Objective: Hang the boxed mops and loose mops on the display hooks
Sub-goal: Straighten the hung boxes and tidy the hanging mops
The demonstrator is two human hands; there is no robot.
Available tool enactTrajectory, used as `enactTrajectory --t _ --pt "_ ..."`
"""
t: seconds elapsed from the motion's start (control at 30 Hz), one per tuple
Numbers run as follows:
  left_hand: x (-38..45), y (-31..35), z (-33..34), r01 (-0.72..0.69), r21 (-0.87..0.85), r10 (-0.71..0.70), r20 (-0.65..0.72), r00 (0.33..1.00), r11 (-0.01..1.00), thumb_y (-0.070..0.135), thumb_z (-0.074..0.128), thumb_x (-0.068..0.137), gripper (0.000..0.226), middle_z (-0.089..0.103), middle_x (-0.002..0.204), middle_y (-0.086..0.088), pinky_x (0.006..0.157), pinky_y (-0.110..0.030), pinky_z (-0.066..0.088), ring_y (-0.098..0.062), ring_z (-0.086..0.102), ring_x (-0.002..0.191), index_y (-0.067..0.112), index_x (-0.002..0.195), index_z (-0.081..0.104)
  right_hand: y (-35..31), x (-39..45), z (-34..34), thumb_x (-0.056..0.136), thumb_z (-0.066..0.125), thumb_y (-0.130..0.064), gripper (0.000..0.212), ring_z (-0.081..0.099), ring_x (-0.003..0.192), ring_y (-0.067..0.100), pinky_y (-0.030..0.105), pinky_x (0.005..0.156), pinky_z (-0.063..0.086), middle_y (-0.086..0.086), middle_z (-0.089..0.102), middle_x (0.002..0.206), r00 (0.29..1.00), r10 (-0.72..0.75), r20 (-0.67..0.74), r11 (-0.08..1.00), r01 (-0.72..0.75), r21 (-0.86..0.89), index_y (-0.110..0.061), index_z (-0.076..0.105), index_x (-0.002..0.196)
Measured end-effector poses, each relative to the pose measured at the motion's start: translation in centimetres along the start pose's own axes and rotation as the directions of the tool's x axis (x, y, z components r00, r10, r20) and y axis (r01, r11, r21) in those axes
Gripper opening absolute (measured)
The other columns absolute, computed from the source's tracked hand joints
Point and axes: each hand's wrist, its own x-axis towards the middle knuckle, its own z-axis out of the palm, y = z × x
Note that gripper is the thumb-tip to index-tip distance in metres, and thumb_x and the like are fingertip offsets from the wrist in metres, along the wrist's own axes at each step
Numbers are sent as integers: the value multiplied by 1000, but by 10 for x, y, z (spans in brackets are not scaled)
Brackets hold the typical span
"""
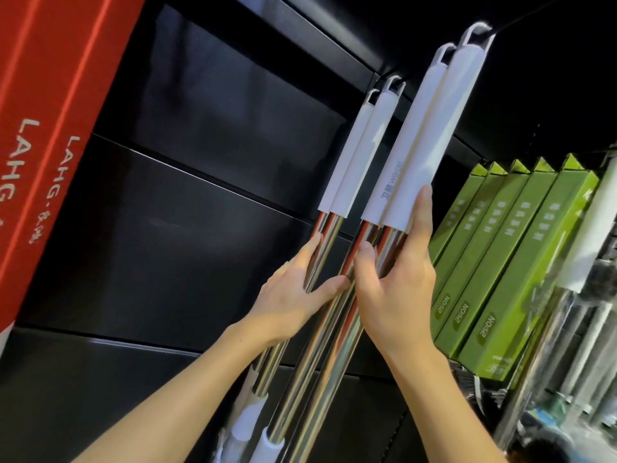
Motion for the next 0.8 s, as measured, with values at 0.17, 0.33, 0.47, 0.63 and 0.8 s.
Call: enactTrajectory --t 0.17,0.33,0.47,0.63,0.8 --pt "1 -5 1 -8 35 9 -27 1000 999 99 32 80 87 30 170 17 124 -59 31 -16 30 157 69 154 -4 3 1 2 103 56 -12 88 59 66 -8 4 68 47 27 64 125 1000 -3 5 1000 3 22 -33 -7 162" --pt "1 -7 1 1 57 2 -48 999 998 99 27 82 80 32 169 16 124 -61 31 -19 31 157 73 151 -3 15 5 10 103 55 -18 88 56 71 -7 4 71 48 10 59 113 1000 1 14 1000 0 -5 -43 -7 160" --pt "1 -8 -1 -3 56 6 -52 999 998 96 29 84 78 32 169 17 124 -59 31 -16 30 157 72 152 -1 18 6 20 103 53 -25 90 57 95 14 34 91 60 28 59 136 1000 2 -8 1000 -2 -12 -58 -14 155" --pt "0 -9 -2 -24 44 26 -58 998 999 88 31 92 71 35 167 18 126 -55 31 -12 32 156 69 155 3 17 6 23 100 49 -35 86 51 100 23 57 94 57 12 54 144 1000 5 -6 1000 -4 7 -68 -14 148" --pt "-1 -9 0 -33 14 34 -59 998 999 89 32 91 72 34 166 25 125 -49 35 -9 36 153 69 154 4 23 5 29 104 50 -28 88 54 99 14 29 98 53 7 55 118 1000 2 -12 1000 -2 21 -71 -15 144"
